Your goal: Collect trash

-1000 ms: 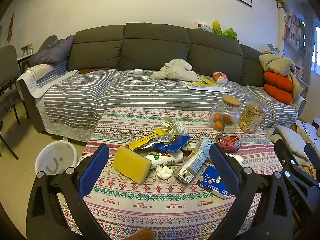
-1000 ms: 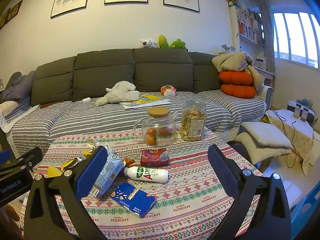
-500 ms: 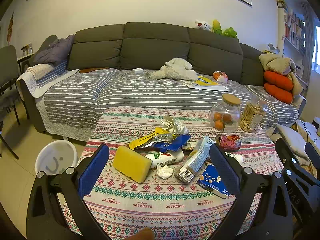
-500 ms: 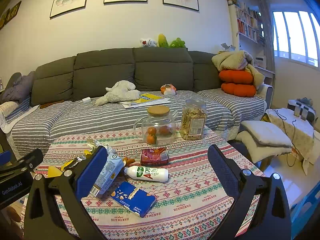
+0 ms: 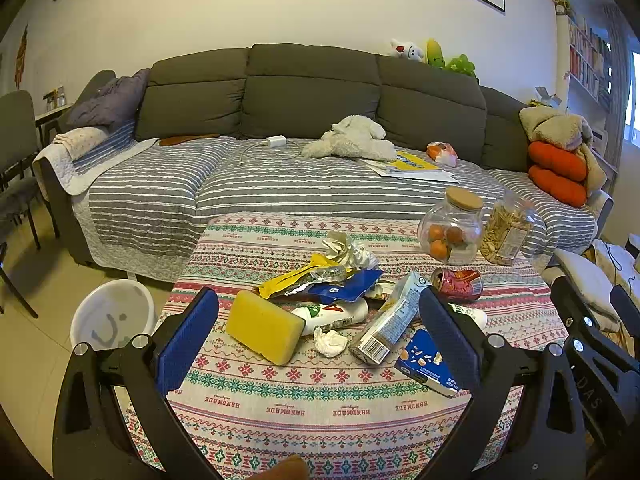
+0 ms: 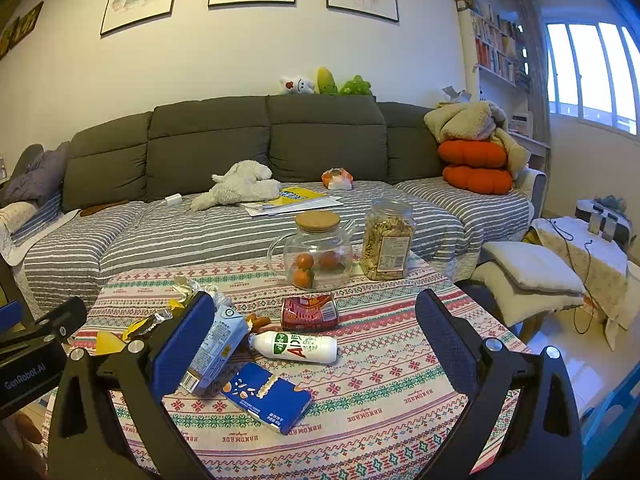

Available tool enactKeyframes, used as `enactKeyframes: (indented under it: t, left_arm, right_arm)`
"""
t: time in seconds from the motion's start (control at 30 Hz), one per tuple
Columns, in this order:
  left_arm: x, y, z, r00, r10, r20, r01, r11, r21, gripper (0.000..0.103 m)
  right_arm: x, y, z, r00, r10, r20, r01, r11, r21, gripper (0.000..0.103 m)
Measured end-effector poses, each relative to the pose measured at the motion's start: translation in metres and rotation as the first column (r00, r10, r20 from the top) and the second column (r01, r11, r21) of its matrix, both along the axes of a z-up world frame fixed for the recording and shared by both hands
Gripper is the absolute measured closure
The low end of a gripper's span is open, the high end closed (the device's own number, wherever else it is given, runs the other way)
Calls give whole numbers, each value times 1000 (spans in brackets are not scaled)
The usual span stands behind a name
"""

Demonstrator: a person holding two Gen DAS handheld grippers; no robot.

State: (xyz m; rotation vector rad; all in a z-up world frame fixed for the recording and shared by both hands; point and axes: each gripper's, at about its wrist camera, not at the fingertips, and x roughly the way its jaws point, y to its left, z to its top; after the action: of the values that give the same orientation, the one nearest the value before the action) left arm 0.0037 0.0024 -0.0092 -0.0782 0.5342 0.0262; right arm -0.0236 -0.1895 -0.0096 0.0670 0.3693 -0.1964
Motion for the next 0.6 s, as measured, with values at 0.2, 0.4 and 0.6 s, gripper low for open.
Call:
enactKeyframes:
  t: [0.2, 0.4, 0.6]
  left_arm:
    - [-2, 0, -3, 1000, 0, 0, 0, 1000, 2, 7]
    - [-2, 1, -4, 1000, 1, 0, -1, 1000, 1, 7]
    - [-3, 2, -8, 1000, 2, -1, -2, 1000, 0, 7]
  right_arm:
    - [0, 1, 0, 1000, -1, -2, 1, 1000, 1, 5]
    - [0, 1, -1, 1000, -1, -1, 1, 1000, 1, 5]
    - [1, 0, -2, 1000, 0, -2, 0, 1000, 0, 5]
